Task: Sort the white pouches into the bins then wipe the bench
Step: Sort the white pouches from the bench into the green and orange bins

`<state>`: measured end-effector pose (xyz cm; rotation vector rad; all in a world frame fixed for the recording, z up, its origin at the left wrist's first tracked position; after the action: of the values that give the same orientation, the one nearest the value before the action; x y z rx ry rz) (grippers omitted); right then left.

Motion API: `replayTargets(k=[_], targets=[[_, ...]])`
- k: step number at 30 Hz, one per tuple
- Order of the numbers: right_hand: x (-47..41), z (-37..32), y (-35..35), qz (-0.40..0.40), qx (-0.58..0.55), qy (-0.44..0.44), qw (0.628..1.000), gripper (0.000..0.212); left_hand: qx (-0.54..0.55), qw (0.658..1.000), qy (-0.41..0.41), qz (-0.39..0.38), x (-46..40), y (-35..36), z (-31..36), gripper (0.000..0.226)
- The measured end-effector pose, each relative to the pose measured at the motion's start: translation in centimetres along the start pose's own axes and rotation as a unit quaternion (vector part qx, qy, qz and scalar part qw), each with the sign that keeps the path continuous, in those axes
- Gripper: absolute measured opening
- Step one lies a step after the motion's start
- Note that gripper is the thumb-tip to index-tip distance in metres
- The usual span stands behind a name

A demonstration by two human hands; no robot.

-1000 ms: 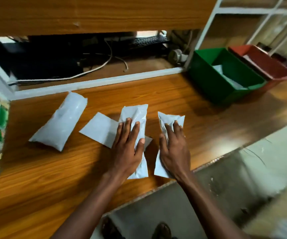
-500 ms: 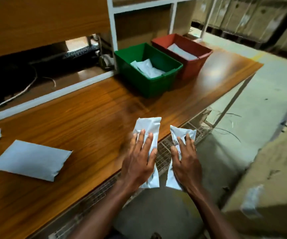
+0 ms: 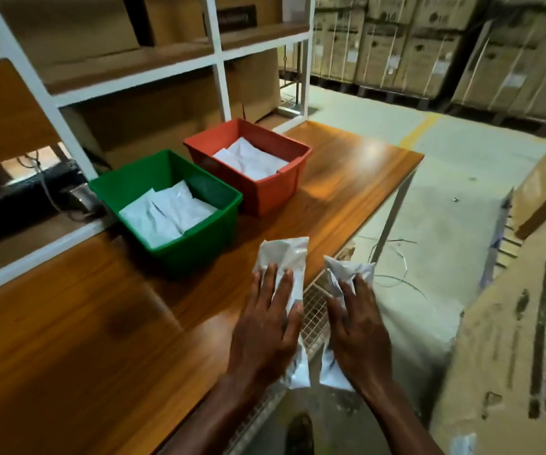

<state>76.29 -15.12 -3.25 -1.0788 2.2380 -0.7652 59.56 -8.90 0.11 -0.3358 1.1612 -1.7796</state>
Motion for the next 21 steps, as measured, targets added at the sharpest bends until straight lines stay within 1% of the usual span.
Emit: replayTargets(k=[3,6,11,14,18,21], targets=[[-6.3,-0.2,-0.6,-0.011,0.008,-0.027,1.000,0.057,0.013,0.999,-0.031,0.039,-6.1,0.5,0.3,0.063],[-12.6,-1.4,-0.7,-0.025,0.016,-0.064,0.998,0.056,0.005,0.994,-0.034,0.101,-11.4,-0.1,0.3,0.060],[-23.2,-4.7,0.3,-0.054,-0.013,-0.144,0.988,0.054,-0.018,0.980,-0.047,0.192,-19.3,-1.8,-1.4,0.057],[-29.3,-6.6,2.1,-0.085,-0.033,-0.196,0.976,0.053,-0.039,0.967,-0.077,0.239,-23.4,-2.6,-2.6,0.056],[-37.2,-8.2,4.7,-0.122,-0.066,-0.252,0.958,0.054,-0.092,0.949,-0.141,0.266,-29.9,-3.6,-4.0,0.059],[-42.1,-8.5,5.7,-0.158,-0.086,-0.271,0.945,0.055,-0.128,0.934,-0.193,0.271,-35.7,-4.0,-5.5,0.061]])
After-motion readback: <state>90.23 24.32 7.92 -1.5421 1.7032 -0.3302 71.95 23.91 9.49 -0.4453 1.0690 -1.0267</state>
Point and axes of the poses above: each hand's wrist, its own x-axis away from the middle knuckle, its own y-axis out of the palm, z = x × y, the point moved 2 cm from there along -x, towards the middle knuckle, and after that the axes turned 3 degrees about y, right-handed, at the moved point
